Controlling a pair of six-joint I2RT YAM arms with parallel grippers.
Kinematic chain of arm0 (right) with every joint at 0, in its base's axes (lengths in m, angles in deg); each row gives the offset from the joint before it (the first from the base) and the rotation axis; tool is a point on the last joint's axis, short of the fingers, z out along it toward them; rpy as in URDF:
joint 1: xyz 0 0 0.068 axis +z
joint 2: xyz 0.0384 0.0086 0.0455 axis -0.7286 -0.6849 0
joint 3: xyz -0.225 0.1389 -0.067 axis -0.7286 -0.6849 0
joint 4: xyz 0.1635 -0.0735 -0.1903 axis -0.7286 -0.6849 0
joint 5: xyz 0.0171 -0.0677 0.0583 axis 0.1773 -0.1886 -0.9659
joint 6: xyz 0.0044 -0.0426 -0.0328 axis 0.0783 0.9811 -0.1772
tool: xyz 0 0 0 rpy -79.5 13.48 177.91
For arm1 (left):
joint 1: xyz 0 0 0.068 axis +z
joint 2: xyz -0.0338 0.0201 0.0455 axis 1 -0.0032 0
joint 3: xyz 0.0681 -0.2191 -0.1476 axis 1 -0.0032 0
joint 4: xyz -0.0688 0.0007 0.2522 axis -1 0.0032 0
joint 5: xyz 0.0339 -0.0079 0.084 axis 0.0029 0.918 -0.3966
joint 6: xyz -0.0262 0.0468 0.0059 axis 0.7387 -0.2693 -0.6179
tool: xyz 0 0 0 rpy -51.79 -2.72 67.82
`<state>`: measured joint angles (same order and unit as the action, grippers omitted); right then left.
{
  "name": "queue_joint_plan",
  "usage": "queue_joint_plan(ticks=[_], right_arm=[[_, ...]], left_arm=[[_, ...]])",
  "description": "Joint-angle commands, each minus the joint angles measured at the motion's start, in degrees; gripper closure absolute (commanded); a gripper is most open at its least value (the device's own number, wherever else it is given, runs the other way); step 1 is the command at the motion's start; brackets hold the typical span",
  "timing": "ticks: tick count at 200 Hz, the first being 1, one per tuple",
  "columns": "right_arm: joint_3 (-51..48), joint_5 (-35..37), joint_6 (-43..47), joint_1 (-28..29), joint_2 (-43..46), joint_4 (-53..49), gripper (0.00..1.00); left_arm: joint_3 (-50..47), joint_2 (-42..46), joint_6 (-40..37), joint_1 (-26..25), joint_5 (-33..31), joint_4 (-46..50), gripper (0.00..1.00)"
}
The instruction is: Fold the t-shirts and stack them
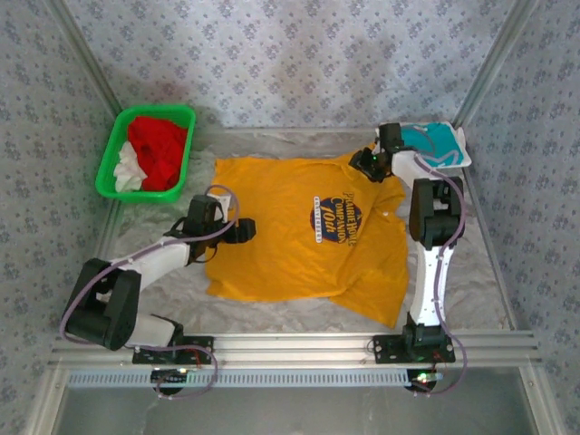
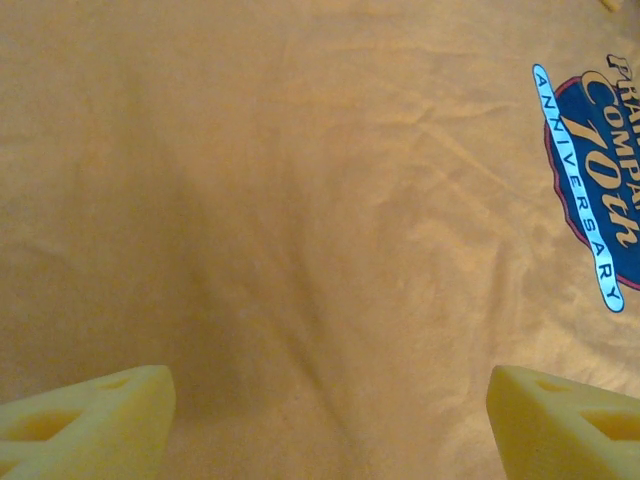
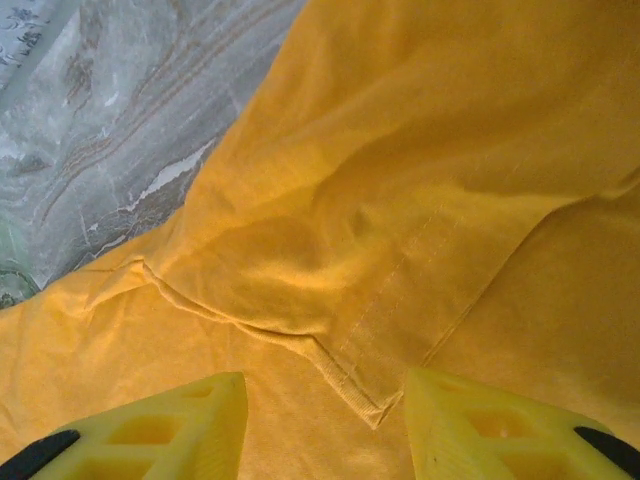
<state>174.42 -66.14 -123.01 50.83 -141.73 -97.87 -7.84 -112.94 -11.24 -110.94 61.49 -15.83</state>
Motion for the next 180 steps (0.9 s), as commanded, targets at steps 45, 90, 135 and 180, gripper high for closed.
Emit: queue_joint_plan(ticks=[45, 90, 135, 180], right_arm=[[-3.3, 1.3, -5.1, 0.9, 1.0, 1.7, 0.53], [-1.2, -0.4, -5.5, 1.6, -1.0, 3.5, 0.57], [0.5, 0.7, -7.4, 2.4, -2.2, 4.1, 0.63], [-8.2, 5.8, -10.3, 3.4, 3.2, 7.8, 0.60]], left_arm=[[-6.2, 2.9, 5.5, -0.1, -2.8, -2.1, 0.19], [-9.7, 5.3, 6.0, -0.1, -4.6, -2.2, 0.19], [-12.0, 7.5, 6.6, -0.1, -7.4, -0.2, 0.18], [-13.1, 8.1, 7.2, -0.1, -7.7, -0.6, 0.18]])
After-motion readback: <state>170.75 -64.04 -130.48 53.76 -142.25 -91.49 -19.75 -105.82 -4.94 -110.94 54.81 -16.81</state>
